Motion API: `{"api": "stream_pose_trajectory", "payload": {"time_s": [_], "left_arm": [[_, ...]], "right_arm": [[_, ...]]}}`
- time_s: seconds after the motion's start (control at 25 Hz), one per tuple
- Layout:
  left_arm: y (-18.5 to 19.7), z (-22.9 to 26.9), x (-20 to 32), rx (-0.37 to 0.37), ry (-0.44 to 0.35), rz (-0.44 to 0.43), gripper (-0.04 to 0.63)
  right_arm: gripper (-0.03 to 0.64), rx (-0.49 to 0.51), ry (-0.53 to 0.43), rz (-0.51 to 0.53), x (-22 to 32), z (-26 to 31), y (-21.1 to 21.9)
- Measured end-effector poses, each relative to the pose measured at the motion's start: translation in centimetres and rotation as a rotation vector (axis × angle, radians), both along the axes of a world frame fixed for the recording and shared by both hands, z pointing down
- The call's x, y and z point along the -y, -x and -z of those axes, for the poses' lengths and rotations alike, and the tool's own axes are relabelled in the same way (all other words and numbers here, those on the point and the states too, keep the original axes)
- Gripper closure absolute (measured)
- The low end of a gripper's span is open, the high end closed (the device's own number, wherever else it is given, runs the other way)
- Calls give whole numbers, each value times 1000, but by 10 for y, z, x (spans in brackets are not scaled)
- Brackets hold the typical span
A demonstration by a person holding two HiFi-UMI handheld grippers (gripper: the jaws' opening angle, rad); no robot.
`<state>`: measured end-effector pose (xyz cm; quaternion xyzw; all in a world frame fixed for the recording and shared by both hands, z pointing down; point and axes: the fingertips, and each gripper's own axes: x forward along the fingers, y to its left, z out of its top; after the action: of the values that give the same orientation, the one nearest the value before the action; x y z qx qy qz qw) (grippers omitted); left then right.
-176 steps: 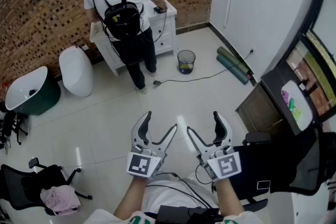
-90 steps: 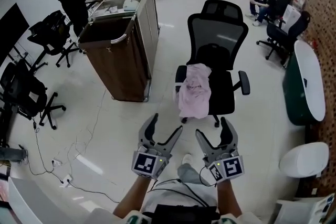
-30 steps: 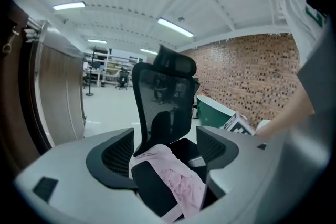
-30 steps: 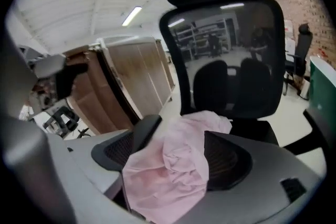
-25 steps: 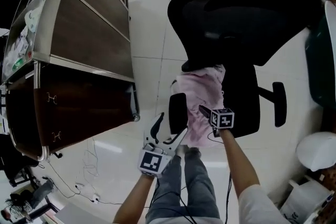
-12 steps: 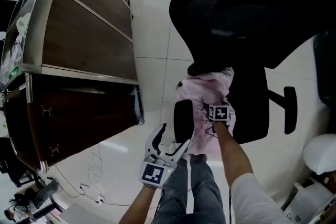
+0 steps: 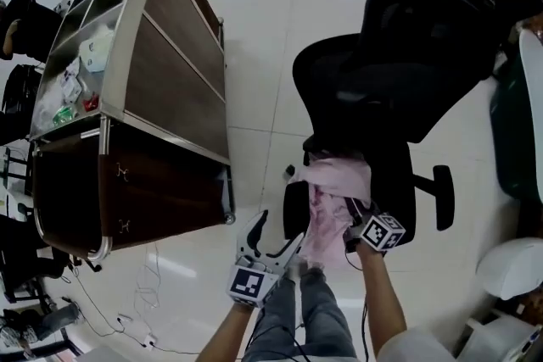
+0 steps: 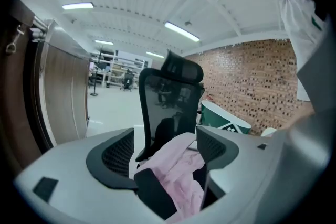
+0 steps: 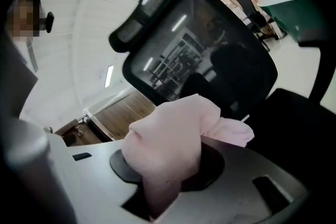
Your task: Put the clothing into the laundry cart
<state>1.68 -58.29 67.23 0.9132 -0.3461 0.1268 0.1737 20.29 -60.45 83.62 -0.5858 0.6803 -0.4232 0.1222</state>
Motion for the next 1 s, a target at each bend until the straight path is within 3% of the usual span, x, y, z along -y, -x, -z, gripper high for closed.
{"api": "stream_pose_trajectory", "payload": {"time_s": [0.12,0.32,0.44,0.68,1.0], "left_arm": [[9,51,-12,-55,-19,31,238],[38,129,-22,-121,-159,81,238],[52,191,-33,-184,-190,110,238],[122,259,-46,-169,-390,221,238],[241,344,-81,-134,-539,461,238]], "right_arm": [[476,-46,-133,19,-17,114,1],[476,-56,-365,25,-33,282,1],[476,-53,-493,65,-48,369,20],[476,-32,-725,260,-58,501,106],[474,66,-956,534,-42,620,241]]}}
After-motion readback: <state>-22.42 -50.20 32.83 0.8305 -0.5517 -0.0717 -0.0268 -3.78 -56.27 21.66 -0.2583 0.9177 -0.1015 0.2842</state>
